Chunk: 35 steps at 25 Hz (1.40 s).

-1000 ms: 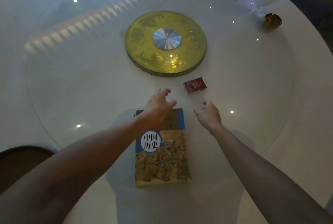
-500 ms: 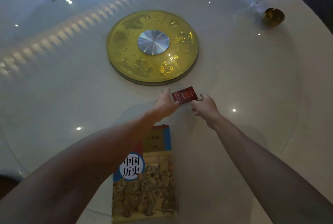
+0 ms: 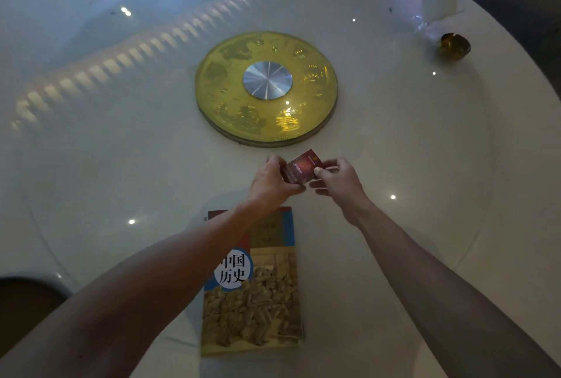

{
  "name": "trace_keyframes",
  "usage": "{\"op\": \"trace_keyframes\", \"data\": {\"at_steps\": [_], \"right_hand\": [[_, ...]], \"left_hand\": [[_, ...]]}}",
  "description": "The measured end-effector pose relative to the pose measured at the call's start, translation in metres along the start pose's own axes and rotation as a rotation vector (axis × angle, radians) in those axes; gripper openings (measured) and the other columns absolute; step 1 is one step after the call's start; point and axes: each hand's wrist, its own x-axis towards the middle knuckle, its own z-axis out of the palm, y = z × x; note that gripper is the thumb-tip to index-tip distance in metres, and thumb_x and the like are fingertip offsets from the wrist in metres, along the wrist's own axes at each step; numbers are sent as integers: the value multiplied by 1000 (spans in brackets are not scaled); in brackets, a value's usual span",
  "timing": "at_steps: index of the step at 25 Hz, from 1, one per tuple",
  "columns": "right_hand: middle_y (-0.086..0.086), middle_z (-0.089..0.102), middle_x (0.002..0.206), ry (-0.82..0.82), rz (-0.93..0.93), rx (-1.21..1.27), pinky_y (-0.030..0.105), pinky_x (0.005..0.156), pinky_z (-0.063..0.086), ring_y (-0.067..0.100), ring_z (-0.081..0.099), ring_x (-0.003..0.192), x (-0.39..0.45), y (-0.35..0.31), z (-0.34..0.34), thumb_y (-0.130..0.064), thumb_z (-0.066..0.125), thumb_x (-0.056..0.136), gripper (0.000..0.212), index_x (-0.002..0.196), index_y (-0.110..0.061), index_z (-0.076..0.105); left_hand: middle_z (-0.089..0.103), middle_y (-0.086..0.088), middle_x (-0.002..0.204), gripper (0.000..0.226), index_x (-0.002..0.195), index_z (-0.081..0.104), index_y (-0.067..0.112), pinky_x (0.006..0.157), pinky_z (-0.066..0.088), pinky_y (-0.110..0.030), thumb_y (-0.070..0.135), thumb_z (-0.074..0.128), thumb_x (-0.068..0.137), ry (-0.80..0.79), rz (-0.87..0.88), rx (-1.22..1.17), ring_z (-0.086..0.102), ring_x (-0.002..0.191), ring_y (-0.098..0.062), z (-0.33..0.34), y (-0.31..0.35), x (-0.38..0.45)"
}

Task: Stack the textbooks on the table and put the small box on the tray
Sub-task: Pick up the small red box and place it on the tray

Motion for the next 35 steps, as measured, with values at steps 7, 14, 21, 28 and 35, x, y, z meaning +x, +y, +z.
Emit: {"op": "trace_keyframes", "data": {"at_steps": [7, 14, 21, 28, 35], "right_hand": [[17, 74, 102, -193, -23, 102, 43, 79, 59, 25, 72, 83, -73, -25, 55, -16, 63, 96, 18, 113, -12, 66], [24, 75, 99, -373, -52, -63, 40, 68, 57, 29, 70, 75, -154, -23, 166, -18, 69, 96, 29, 124, -16, 64], [13, 70, 90, -517, -92, -317, 31, 62, 51, 17, 63, 65, -219, 1, 283, -9, 68, 94, 26, 119, -8, 63], [12, 73, 90, -638, -50, -479, 30, 61, 52, 16, 63, 66, -272, 55, 380, -27, 63, 99, 30, 119, -5, 68], [3, 75, 89, -695, -56, -618, 27, 63, 57, 11, 66, 67, -302, 90, 435, -27, 59, 102, 24, 117, -11, 70]], "left_hand": [[75, -8, 97, 52, 117, 61, 19, 66, 59, -32, 48, 80, 78, -114, -128, -435, 74, 83, -18, -76, -43, -97], [75, -12, 92, 30, 108, 67, 10, 77, 56, -37, 38, 61, 97, -172, -193, -931, 72, 78, -22, -145, -124, -202], [70, -5, 85, 26, 111, 71, 9, 63, 50, -24, 29, 64, 96, 100, -311, -999, 62, 62, -12, -186, -230, -304], [75, -6, 92, 21, 120, 61, 15, 71, 57, -30, 19, 60, 99, 358, -384, -1061, 69, 70, -15, -198, -313, -387], [76, -3, 93, 26, 120, 68, 12, 63, 52, -20, 20, 65, 96, 518, -546, -858, 71, 71, -7, -198, -364, -422]]}}
